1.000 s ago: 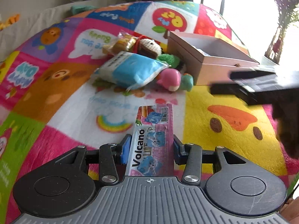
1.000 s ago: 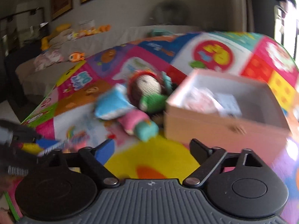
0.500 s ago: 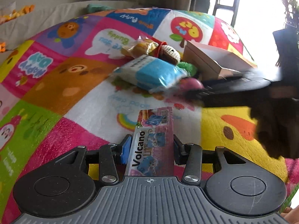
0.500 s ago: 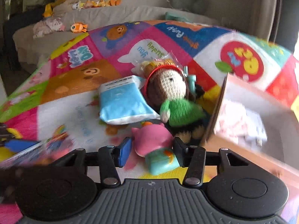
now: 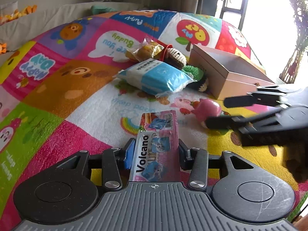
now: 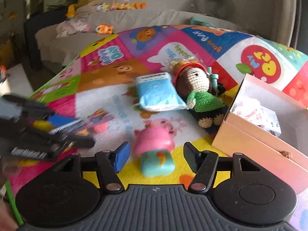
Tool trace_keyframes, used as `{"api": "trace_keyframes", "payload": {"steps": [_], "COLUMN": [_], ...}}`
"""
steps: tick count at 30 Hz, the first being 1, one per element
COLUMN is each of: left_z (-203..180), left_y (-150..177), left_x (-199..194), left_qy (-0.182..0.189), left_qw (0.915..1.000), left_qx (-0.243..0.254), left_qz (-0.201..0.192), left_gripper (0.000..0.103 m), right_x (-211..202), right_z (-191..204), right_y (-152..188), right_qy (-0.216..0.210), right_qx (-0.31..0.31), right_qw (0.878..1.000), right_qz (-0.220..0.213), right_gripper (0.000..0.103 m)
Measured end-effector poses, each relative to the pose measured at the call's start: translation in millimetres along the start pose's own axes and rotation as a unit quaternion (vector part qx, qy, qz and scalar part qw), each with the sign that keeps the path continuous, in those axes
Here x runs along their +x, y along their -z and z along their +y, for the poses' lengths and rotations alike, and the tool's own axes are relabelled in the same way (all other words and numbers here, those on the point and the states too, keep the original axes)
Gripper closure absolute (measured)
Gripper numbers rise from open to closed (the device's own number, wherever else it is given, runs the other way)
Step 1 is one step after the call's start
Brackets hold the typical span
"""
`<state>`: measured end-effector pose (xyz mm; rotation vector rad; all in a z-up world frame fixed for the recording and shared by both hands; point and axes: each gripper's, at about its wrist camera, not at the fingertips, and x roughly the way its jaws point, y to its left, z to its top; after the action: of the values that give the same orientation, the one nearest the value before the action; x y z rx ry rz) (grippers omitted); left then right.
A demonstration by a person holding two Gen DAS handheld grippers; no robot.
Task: Organize objects
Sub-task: 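Drop the Volcano packet into the box with left tool while right tool grasps pig toy, then carry the pink pig toy into the box and open the right tool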
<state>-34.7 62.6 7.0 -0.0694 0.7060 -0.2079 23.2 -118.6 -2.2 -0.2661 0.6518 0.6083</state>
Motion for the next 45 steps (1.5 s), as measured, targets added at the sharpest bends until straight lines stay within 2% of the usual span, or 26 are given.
{"api": "trace_keyframes", "payload": {"steps": [2,5,7,10,13,14,16,18,20,23,27,30,32,35,38,41,43,45], "left_z": [-0.1,-0.5,-1.1,-3.9,-9.7,-11.0,-13.5,-23.9,-42.3,-77.2,-122.7,-146.4,-157.8,-164.2,-151.2,-138.8,-125.1,-111.7], "left_y": [-0.4,-0.7,-0.8,-0.4,-1.1,-2.8,-10.6,-27.7,-52.5,-99.8,-152.1,-172.4,-172.2,-157.4,-147.1,-149.9,-146.3,-137.9], "left_x": [0.1,0.1,0.2,1.0,0.8,0.1,-3.0,-7.6,-10.5,-2.0,42.5,90.1,119.3,144.1,133.4,112.2,86.8,63.1], "left_qy": [0.000,-0.001,-0.002,-0.012,-0.025,-0.023,0.009,0.043,0.063,0.089,0.095,0.102,0.097,0.035,0.020,0.044,0.076,0.097], "left_qw": [1.0000,1.0000,1.0000,0.9998,0.9995,0.9996,0.9999,0.9990,0.9979,0.9946,0.9934,0.9916,0.9926,0.9987,0.9978,0.9958,0.9910,0.9878], "left_qx": [0.001,0.001,0.003,0.014,0.020,0.016,-0.003,-0.011,0.003,0.018,0.000,-0.030,-0.033,-0.032,-0.047,-0.055,-0.076,-0.072], "left_qz": [0.001,0.001,0.001,0.002,0.007,0.010,0.013,0.001,-0.018,-0.049,-0.064,-0.074,-0.065,-0.020,-0.041,-0.059,-0.081,-0.097], "left_gripper": [0.054,0.054,0.054,0.054,0.055,0.055,0.056,0.057,0.059,0.059,0.059,0.058,0.058,0.060,0.061,0.061,0.061,0.061], "right_x": [10.3,16.2,8.8,-13.8,-47.0,-59.3,-82.2,-102.3,-115.6,-125.0,-127.3,-128.3,-129.9,-135.7,-135.4,-127.8,-125.6,-128.3], "right_z": [-8.6,-11.4,-7.5,-7.4,-18.0,-23.7,-35.6,-46.4,-55.3,-65.5,-70.8,-78.0,-82.2,-86.4,-93.6,-98.6,-97.5,-97.0], "right_y": [-4.7,-6.9,-2.7,10.1,28.0,34.2,47.4,60.5,70.4,78.3,85.2,93.2,99.4,110.9,117.2,117.1,115.8,115.0], "right_qy": [-0.001,-0.004,0.002,0.014,0.019,0.023,0.038,0.063,0.083,0.082,0.082,0.077,0.079,0.088,0.090,0.084,0.078,0.071], "right_qx": [0.026,0.040,0.031,0.032,0.062,0.076,0.105,0.129,0.148,0.167,0.178,0.196,0.206,0.210,0.218,0.228,0.231,0.231], "right_qw": [1.000,0.999,0.999,0.999,0.998,0.996,0.992,0.986,0.980,0.973,0.967,0.962,0.959,0.956,0.954,0.954,0.954,0.954], "right_qz": [0.003,0.016,0.013,-0.001,-0.022,-0.033,-0.057,-0.084,-0.107,-0.134,-0.161,-0.172,-0.176,-0.185,-0.184,-0.178,-0.176,-0.178], "right_gripper": [0.041,0.053,0.054,0.055,0.055,0.055,0.055,0.055,0.055,0.055,0.055,0.055,0.055,0.055,0.055,0.055,0.055,0.055]}}
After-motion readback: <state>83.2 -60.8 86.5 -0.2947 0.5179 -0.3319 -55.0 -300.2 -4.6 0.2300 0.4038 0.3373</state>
